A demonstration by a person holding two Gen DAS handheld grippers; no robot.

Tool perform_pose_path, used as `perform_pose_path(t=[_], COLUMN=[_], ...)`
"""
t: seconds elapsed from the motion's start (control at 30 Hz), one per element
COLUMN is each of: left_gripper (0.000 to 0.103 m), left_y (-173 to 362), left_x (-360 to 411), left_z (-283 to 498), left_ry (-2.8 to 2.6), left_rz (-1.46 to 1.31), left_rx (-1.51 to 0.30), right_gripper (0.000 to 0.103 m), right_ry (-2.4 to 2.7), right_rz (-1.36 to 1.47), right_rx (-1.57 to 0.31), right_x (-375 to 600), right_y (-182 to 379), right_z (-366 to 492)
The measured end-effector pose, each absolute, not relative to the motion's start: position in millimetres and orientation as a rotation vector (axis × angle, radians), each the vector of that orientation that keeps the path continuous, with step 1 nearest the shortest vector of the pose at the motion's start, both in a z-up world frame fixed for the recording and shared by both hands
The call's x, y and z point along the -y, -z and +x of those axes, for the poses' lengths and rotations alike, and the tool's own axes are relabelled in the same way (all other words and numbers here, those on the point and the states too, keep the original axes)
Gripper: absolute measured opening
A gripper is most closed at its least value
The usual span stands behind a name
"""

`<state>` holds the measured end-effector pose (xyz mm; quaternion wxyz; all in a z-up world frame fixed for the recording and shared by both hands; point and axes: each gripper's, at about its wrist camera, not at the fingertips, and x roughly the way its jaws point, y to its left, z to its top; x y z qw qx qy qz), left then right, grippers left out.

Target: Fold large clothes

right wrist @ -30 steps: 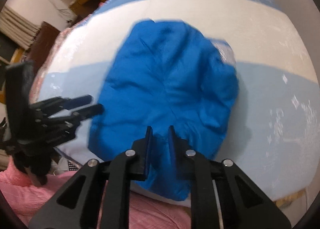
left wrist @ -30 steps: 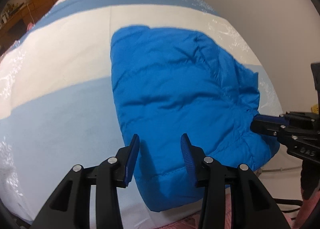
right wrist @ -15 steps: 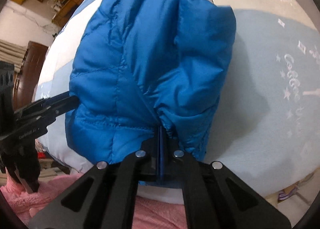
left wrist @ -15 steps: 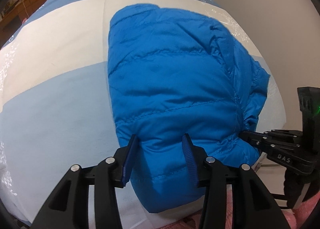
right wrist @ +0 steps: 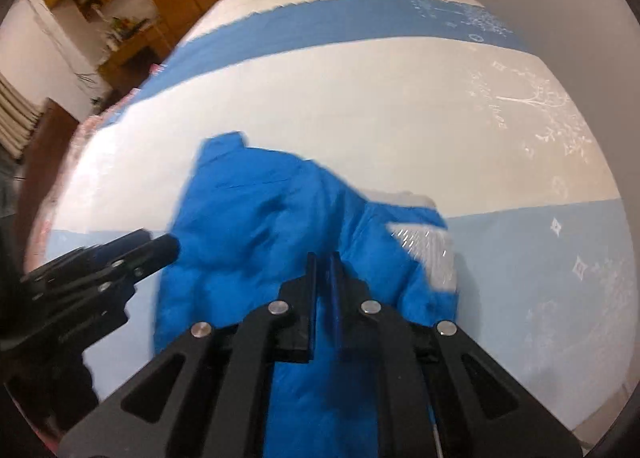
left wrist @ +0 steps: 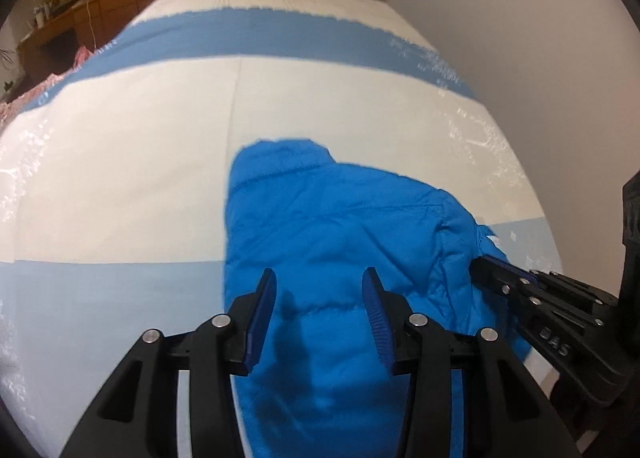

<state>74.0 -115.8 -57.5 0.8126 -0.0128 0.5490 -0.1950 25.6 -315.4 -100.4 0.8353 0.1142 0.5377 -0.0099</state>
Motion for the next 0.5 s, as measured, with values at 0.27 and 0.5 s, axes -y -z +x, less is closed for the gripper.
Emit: perform_pose_path(t=[0.27, 0.5], left_gripper=[0.047, 0.045], left_y=[104.5, 93.0], left_x=[128.1, 115.4], left_z=[72.3, 66.6], left_ry=[0.347, 0.315], left_rz=[0.017, -0.014], left_rx=[-1.154, -1.142], right_gripper=[0.0, 0.006], right_ry=[0.048, -0.001], right_rz=[0.31, 0.378], right_rx=[-1.158, -1.114], right_x=[345.7, 352.5], right_y=[154.1, 135.0], right_z=[36.0, 18.9])
